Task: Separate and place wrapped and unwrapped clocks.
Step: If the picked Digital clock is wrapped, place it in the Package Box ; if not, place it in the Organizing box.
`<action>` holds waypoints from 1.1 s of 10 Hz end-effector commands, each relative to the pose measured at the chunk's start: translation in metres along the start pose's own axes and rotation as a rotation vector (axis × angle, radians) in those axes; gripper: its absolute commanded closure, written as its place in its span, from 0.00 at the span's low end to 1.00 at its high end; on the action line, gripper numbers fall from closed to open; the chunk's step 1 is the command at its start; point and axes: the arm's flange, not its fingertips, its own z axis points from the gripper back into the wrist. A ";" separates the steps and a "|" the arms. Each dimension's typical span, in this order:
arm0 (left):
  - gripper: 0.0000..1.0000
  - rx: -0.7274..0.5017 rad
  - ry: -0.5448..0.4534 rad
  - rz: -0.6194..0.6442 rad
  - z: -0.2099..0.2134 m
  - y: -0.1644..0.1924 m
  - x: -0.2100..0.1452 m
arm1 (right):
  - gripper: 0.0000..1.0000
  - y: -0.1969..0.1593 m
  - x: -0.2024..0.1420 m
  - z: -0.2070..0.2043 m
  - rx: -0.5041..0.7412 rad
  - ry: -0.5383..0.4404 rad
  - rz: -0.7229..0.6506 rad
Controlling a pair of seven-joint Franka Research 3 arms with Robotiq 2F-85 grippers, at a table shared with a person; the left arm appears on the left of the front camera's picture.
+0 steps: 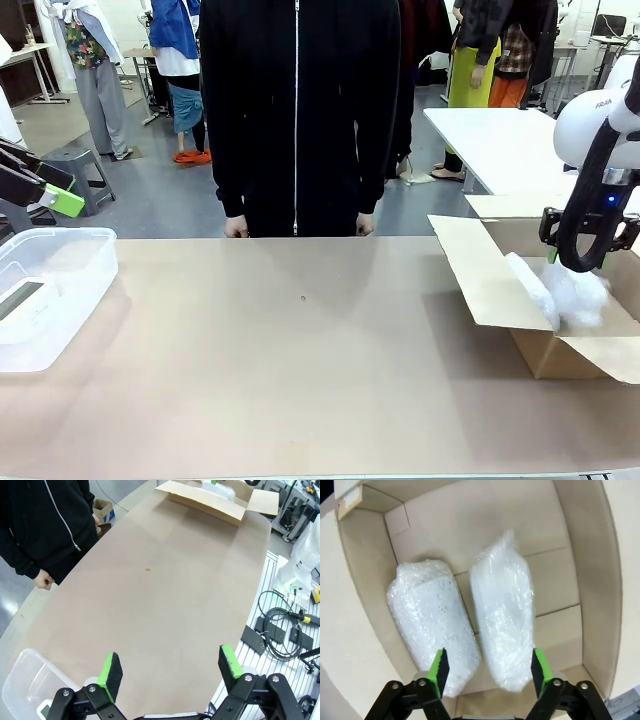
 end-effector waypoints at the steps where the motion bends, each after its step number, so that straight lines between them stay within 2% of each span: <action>1: 0.00 -0.005 0.006 -0.012 -0.001 0.000 -0.001 | 0.00 0.000 -0.001 0.008 0.011 -0.007 0.017; 5: 0.00 -0.005 0.006 -0.012 -0.001 0.000 -0.001 | 0.00 0.002 -0.003 0.020 0.051 -0.001 0.026; 6: 0.00 -0.005 0.006 -0.012 -0.001 0.000 -0.001 | 0.00 0.002 -0.010 0.037 0.088 -0.030 0.038; 8: 0.00 -0.005 0.006 -0.012 -0.001 0.000 -0.001 | 0.00 -0.003 -0.041 0.098 0.130 -0.132 0.082; 11: 0.00 -0.005 0.006 -0.012 -0.001 0.000 -0.001 | 0.00 -0.007 -0.084 0.174 0.167 -0.208 0.163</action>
